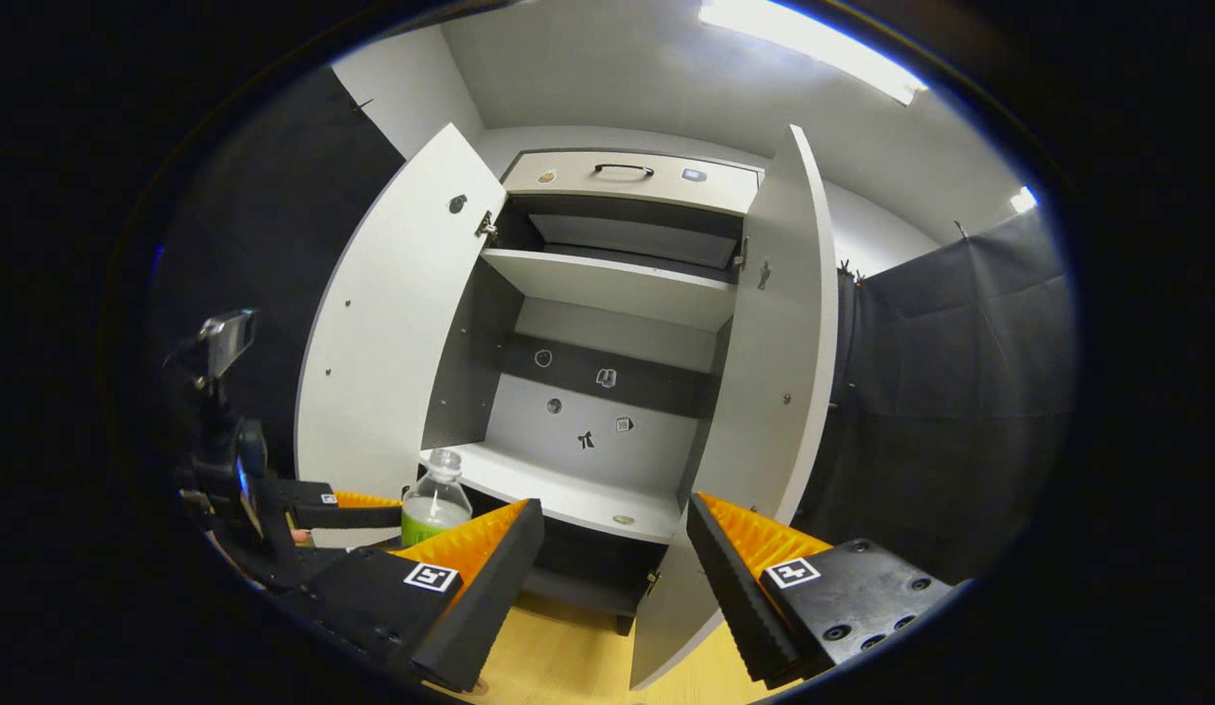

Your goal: Grasp the bottle in the cabinet with the left hand and place it on the coaster, then close the right door with the right hand and the left door with the left hand.

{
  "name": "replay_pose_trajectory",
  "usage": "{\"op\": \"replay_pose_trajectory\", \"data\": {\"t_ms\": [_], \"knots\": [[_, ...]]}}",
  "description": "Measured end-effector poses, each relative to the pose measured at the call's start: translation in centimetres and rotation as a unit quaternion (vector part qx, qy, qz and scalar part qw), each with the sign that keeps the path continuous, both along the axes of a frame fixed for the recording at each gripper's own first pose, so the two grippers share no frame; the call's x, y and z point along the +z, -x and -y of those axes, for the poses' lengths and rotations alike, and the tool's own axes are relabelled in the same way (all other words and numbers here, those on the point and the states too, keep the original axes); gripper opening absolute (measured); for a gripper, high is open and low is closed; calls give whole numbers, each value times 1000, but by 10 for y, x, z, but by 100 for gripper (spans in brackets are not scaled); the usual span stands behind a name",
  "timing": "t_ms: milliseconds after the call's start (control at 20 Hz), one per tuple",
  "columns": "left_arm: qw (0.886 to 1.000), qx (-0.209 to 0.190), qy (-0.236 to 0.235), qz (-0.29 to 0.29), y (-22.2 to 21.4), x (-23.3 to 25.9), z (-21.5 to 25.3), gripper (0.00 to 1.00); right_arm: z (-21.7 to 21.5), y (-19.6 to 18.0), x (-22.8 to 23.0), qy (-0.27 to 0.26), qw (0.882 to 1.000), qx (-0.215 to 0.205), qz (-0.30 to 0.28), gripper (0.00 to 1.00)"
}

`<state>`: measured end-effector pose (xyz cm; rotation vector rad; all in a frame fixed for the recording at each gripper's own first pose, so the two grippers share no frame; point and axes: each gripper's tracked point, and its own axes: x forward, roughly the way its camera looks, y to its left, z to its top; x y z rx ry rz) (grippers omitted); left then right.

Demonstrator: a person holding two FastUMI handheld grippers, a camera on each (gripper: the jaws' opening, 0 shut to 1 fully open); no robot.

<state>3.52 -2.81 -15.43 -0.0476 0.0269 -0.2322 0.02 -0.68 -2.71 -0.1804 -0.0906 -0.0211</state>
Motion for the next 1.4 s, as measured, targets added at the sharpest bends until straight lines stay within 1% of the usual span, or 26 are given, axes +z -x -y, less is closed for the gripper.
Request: {"op": "replay_pose_trajectory", "data": {"t_ms": [150,300,400,450,550,650,800,950,1100,1250,1400], "knots": [[1000,-9,-3,-6,24,-38,21,75,15,-2,-12,-5,1000,-12,-5,98],[1000,-13,19,-7,51,-69,44,75,29,-2,-21,-9,1000,-13,-1,98],[1000,0,23,2,65,-85,54,75,38,2,-23,-10,1000,-10,14,98],[1000,11,13,3,69,-97,56,75,41,3,-26,-15,1000,-6,18,98],[999,30,-11,3,76,-117,61,75,42,0,-39,-21,1000,11,8,97],[999,45,-29,1,81,-136,65,75,43,1,-58,-9,1000,25,-12,97],[997,68,-32,7,82,-155,67,75,39,8,-77,2,999,48,-25,98],[995,83,-46,8,78,-168,67,75,37,15,-95,6,997,68,-41,98],[996,88,-32,0,77,-181,65,75,36,17,-106,15,996,77,-49,98],[995,96,-21,-12,79,-193,63,76,34,21,-118,6,994,88,-64,98],[996,88,-9,-20,80,-203,67,76,36,21,-124,2,993,89,-75,98]]}}
